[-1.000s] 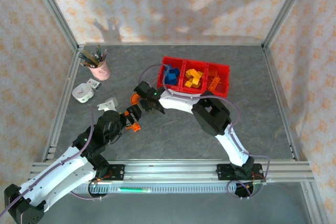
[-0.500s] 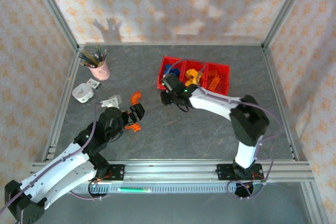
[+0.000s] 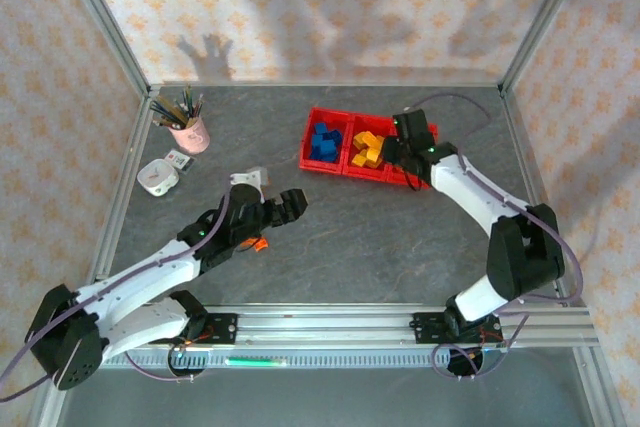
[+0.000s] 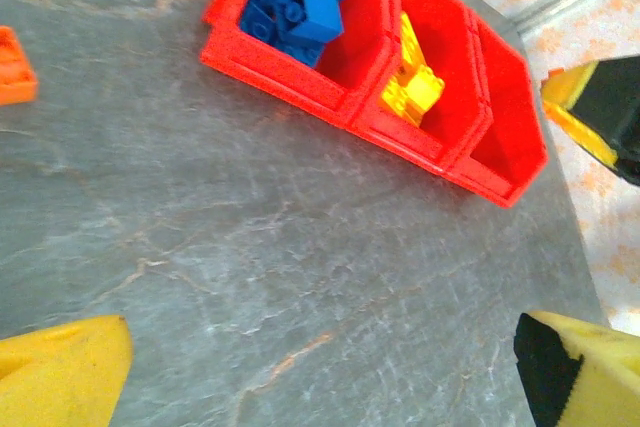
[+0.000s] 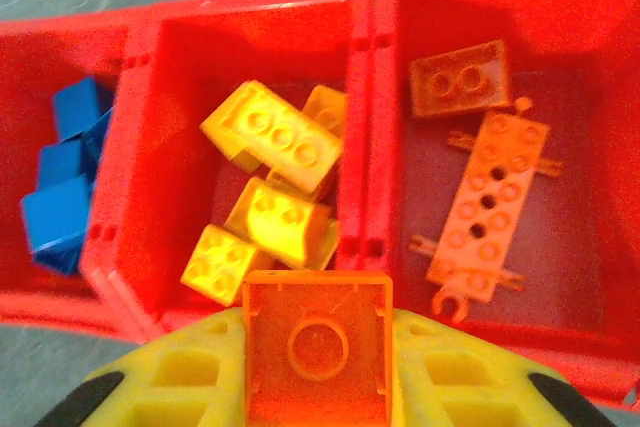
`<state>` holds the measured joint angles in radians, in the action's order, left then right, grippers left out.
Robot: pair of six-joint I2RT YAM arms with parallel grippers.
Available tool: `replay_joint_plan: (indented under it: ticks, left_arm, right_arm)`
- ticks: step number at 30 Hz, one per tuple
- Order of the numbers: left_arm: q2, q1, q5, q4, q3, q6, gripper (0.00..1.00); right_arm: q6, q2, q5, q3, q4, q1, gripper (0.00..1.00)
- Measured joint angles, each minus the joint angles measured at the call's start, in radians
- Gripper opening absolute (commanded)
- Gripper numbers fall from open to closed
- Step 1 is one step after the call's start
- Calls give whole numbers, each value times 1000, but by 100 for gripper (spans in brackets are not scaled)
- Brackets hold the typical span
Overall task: Sort the legos into containers by color
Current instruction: Place the lego in the container.
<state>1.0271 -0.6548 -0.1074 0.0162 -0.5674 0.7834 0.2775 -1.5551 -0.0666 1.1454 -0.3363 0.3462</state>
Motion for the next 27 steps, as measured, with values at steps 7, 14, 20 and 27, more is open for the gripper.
replay_joint_plan:
  ticks: [7, 14, 20, 27]
  left_arm:
    - [98, -5, -24, 94, -32, 0, 99]
    - [119, -5, -24, 130, -42, -5, 99]
    - [118, -5, -23, 131, -53, -19, 99]
    - [61, -5, 8, 111, -55, -25, 99]
  right_arm:
    - [-7, -161, -2, 100, 1, -113, 30]
    - [-11, -216, -17, 141, 0, -160, 48]
    - [-16, -220, -47, 171, -3, -154, 54]
    - [-19, -149, -46, 141, -24, -52, 60]
